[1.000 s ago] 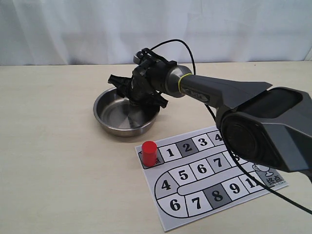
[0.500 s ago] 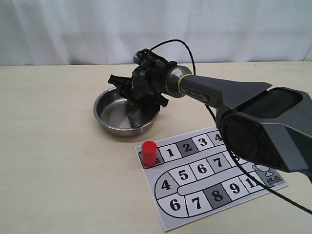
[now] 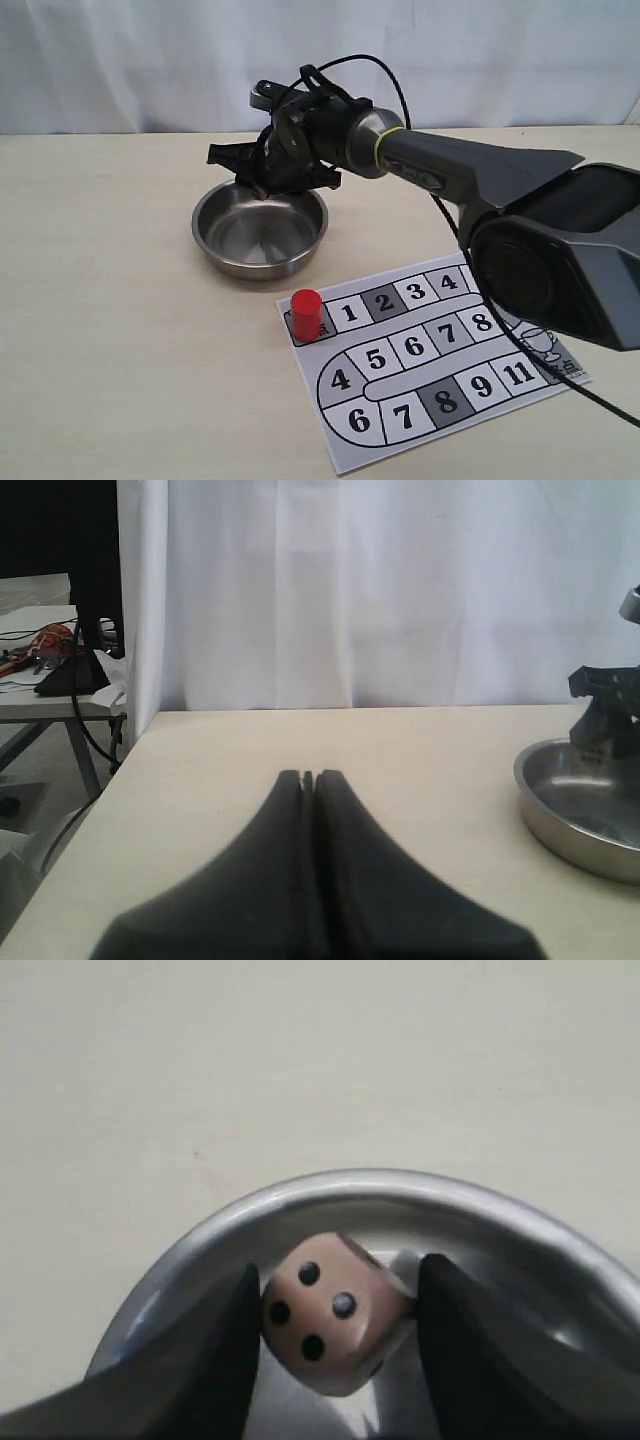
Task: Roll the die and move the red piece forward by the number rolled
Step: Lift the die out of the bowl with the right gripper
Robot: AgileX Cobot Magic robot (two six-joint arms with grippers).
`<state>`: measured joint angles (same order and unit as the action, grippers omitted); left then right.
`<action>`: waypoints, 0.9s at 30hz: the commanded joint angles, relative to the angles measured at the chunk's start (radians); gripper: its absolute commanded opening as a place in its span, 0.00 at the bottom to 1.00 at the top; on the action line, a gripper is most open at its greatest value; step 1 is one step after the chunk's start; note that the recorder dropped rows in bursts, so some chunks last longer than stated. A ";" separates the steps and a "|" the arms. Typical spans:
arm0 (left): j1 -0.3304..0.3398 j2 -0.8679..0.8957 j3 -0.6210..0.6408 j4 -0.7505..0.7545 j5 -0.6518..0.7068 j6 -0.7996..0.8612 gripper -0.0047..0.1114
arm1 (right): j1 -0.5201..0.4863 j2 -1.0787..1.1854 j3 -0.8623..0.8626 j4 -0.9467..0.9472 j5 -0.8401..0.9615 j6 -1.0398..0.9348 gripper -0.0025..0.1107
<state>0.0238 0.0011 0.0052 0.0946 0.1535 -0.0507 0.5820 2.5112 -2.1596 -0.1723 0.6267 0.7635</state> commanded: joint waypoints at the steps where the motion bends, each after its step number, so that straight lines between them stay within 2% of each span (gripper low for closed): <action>1: 0.000 -0.001 -0.005 -0.001 -0.012 -0.002 0.04 | 0.002 -0.036 -0.003 0.022 0.054 -0.043 0.06; 10: 0.000 -0.001 -0.005 -0.001 -0.012 -0.002 0.04 | 0.002 -0.085 -0.003 0.244 0.120 -0.338 0.06; 21: 0.000 -0.001 -0.005 -0.001 -0.010 -0.002 0.04 | 0.002 -0.186 -0.003 0.148 0.401 -0.472 0.06; 27: 0.000 -0.001 -0.005 -0.001 -0.010 -0.002 0.04 | 0.002 -0.236 0.060 0.111 0.447 -0.517 0.06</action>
<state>0.0238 0.0011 0.0052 0.0946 0.1535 -0.0507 0.5820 2.3120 -2.1358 -0.0444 1.0583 0.2753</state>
